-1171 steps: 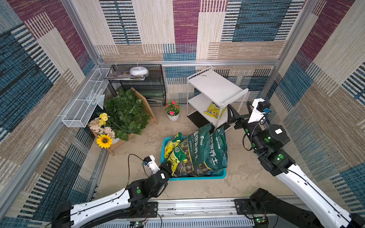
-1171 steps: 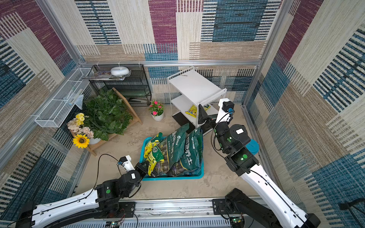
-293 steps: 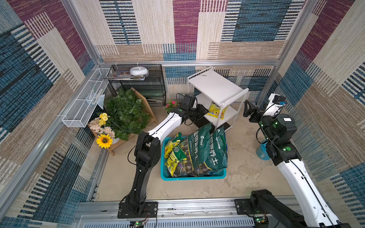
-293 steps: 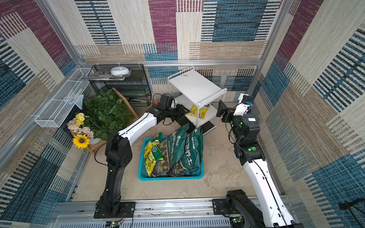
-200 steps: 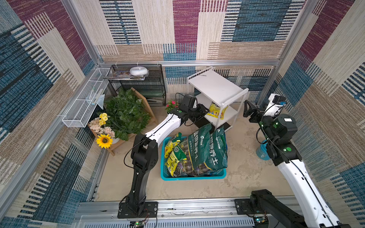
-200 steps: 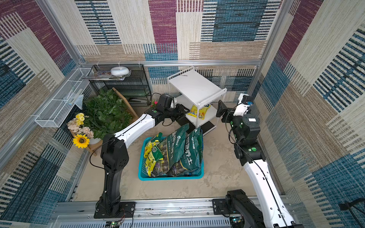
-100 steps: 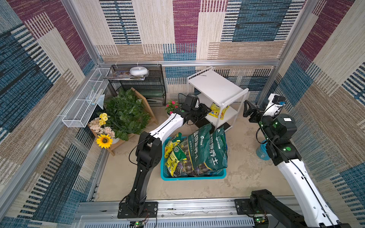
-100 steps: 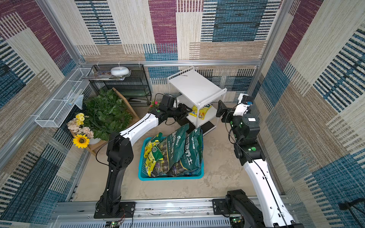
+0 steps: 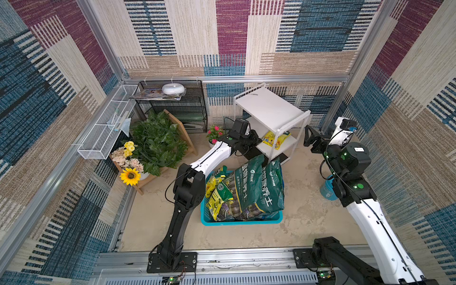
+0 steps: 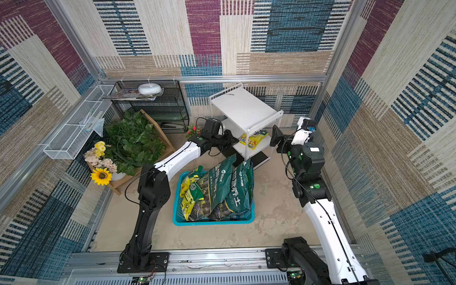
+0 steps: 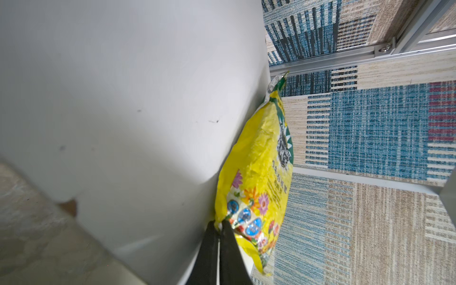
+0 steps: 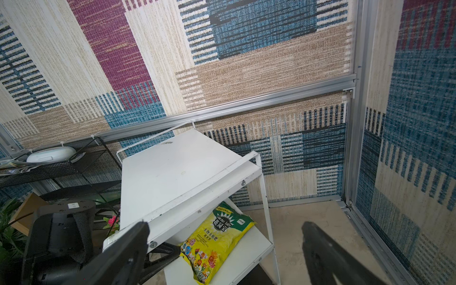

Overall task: Take down the fertilizer bag from the shelf
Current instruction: Pick up the fertilizer bag from the shelf.

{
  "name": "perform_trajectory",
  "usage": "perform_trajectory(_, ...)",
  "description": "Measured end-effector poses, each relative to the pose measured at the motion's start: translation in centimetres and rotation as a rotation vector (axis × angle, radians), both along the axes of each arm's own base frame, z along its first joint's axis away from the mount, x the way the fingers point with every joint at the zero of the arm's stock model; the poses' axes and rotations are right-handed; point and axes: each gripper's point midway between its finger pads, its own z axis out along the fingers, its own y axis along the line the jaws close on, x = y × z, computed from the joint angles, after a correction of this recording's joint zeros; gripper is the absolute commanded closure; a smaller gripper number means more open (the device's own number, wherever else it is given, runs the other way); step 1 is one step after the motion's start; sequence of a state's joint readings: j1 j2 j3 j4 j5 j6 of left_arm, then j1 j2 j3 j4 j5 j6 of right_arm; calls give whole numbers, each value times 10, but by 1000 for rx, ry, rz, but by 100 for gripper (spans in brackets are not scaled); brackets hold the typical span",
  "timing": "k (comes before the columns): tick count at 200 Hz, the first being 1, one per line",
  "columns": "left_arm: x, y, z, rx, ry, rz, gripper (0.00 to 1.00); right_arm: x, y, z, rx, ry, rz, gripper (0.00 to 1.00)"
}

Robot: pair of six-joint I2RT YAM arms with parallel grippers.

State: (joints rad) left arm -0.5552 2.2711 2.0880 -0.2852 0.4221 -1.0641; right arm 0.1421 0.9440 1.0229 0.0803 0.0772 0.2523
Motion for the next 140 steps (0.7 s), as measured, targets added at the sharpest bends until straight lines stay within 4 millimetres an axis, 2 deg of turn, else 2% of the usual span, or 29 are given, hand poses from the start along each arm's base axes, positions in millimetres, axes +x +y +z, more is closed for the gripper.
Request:
perform_trajectory(33, -4, 12, 14, 7, -11, 9, 100, 0, 0, 0, 0, 0, 0, 0)
perform_trajectory(59, -11, 40, 49, 19, -70, 53, 100, 1, 0, -1, 0, 2, 0, 0)
perform_trajectory(79, -17, 53, 74, 14, -122, 73, 100, 1, 0, -2, 1, 5, 0, 0)
perform_trajectory(118, -34, 66, 81, 34, -137, 74, 100, 2, 0, -3, 6, 8, 2, 0)
perform_trajectory(140, -50, 76, 100, 29, -166, 77, 100, 2, 1, -4, 7, 9, 6, 0)
